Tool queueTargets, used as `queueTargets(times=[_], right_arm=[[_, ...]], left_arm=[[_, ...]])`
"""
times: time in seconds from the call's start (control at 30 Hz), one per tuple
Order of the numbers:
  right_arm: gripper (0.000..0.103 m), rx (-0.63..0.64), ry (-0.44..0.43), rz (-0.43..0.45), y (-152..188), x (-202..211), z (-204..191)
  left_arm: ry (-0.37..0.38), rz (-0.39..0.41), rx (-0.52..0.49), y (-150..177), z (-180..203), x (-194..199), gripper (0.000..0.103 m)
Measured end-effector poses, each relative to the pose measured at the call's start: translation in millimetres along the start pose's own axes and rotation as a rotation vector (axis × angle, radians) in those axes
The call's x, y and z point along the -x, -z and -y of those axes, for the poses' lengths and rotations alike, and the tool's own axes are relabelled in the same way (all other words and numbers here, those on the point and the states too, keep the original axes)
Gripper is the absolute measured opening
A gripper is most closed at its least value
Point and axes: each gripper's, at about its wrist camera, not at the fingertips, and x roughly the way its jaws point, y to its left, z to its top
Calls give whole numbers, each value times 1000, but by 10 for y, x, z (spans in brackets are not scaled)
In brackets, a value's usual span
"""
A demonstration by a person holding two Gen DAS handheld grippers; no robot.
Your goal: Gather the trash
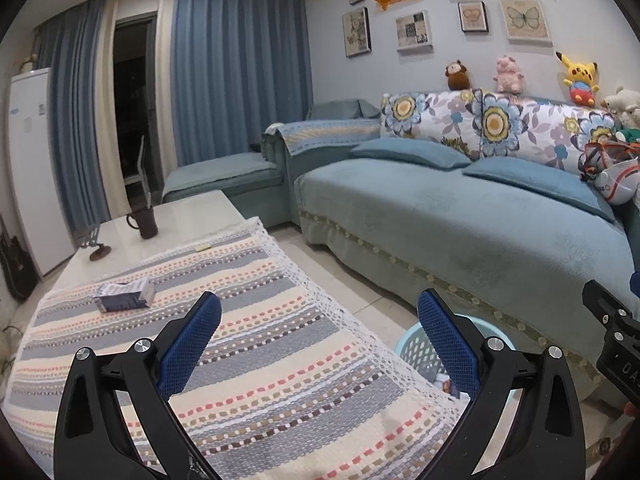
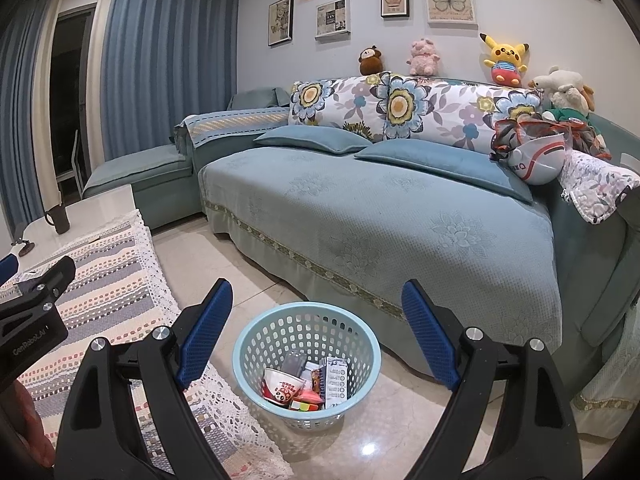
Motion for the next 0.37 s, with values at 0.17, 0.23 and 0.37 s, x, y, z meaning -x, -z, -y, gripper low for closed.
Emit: queueTargets(times=[0.17,0.23,0.37], right_arm=[[82,-1,-4,-5,-2,-5,-14],[82,-1,-4,-5,-3,-3,-20],[82,1,-8,-6,-1,-9,-30]], left_arm=[[4,-23,18,-11,-25,-30,96],[10,-29,29,-14,-49,-42,96],[2,-35,50,-8,-92,-45,96]])
